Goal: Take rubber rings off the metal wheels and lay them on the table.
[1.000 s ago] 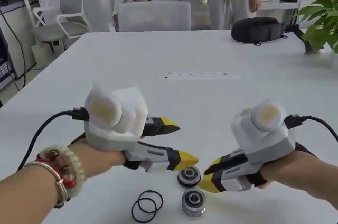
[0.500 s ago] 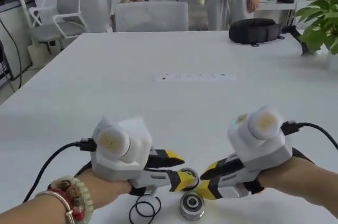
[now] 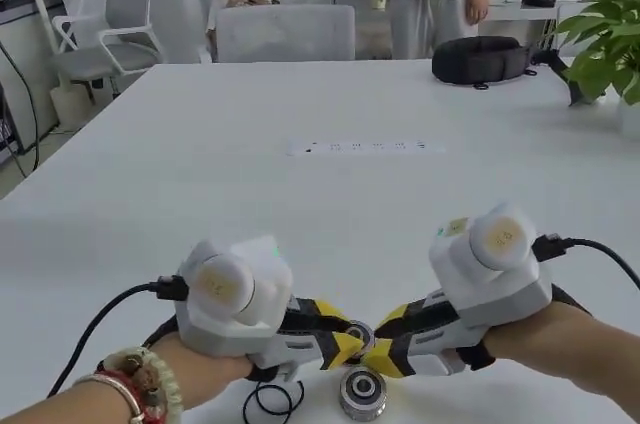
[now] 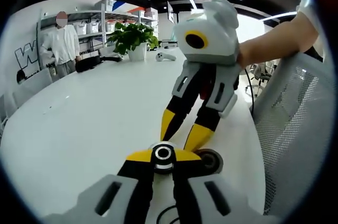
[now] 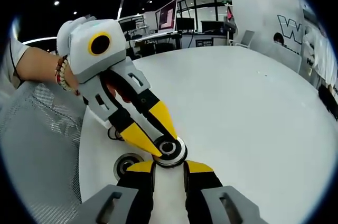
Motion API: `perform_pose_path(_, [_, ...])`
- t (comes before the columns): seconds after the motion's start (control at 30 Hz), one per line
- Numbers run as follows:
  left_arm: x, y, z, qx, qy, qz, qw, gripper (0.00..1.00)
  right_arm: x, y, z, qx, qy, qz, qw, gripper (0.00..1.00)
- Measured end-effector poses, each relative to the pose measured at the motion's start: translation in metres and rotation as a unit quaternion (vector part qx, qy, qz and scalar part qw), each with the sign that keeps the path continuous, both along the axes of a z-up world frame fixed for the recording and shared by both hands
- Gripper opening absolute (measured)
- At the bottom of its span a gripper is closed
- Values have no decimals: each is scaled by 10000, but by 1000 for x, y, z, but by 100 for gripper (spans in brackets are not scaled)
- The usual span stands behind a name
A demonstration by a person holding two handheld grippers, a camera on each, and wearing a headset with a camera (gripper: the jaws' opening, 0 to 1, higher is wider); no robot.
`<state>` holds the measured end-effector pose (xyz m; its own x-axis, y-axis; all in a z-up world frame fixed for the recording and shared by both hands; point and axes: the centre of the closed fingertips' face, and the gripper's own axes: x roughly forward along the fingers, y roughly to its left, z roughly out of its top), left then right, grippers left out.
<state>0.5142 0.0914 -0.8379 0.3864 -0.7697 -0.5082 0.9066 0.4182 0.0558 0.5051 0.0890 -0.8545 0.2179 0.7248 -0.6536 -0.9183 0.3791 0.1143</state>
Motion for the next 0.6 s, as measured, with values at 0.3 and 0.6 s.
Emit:
perform_pose_path(0.3, [3, 2, 0, -1, 19, 71, 10000, 7, 3, 4, -1, 29, -240, 29, 9997, 21])
perform_pose_path(0.6, [6, 5, 0, 4, -25, 156, 9999, 7, 6, 6, 0, -62, -604, 200, 9980, 21])
